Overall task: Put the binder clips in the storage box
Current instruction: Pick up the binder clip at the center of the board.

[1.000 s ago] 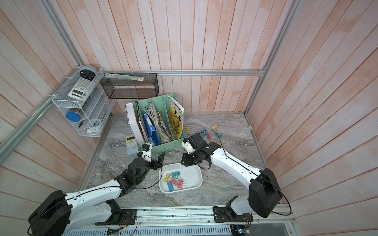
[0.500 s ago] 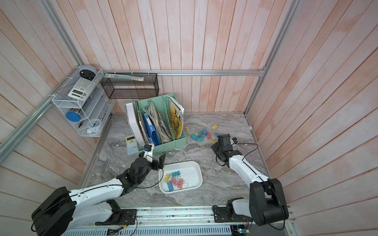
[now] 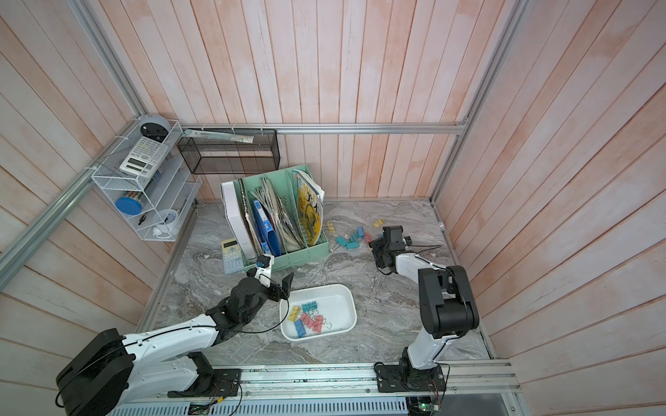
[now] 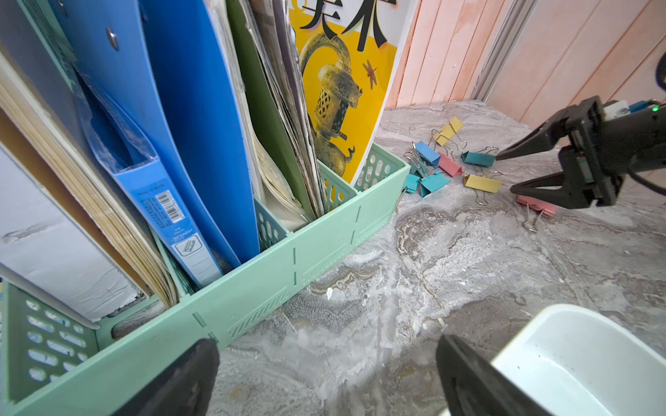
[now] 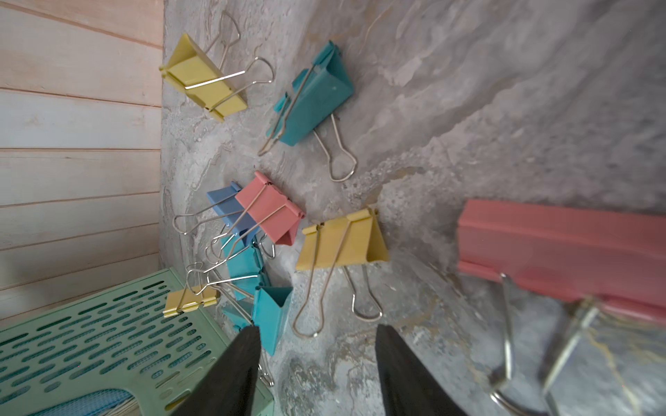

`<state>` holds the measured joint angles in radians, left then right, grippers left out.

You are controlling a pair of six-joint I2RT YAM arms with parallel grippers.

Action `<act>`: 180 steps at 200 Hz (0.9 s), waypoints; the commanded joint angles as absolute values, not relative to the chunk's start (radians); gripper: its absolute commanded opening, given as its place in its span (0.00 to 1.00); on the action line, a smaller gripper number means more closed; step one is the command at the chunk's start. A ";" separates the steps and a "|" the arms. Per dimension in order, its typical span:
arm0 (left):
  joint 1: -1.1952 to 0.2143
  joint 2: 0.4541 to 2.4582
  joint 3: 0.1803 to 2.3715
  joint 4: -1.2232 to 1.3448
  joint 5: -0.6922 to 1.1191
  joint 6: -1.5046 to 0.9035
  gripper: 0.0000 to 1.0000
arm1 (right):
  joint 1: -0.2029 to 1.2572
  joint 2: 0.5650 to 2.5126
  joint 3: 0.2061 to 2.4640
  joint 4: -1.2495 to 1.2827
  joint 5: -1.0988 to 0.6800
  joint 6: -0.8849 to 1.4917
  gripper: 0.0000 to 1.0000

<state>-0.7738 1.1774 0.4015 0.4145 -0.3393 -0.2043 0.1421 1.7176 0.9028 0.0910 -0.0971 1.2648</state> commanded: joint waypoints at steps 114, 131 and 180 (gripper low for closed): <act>-0.789 1.197 0.433 0.419 -0.318 -0.189 1.00 | 0.134 1.624 0.743 0.277 -0.171 1.205 0.00; -0.790 1.200 0.433 0.420 -0.320 -0.189 1.00 | 0.135 1.555 0.712 0.252 -0.206 1.182 0.00; -0.804 1.185 0.428 0.422 -0.319 -0.191 1.00 | 0.170 1.195 0.696 0.000 -0.377 0.974 0.00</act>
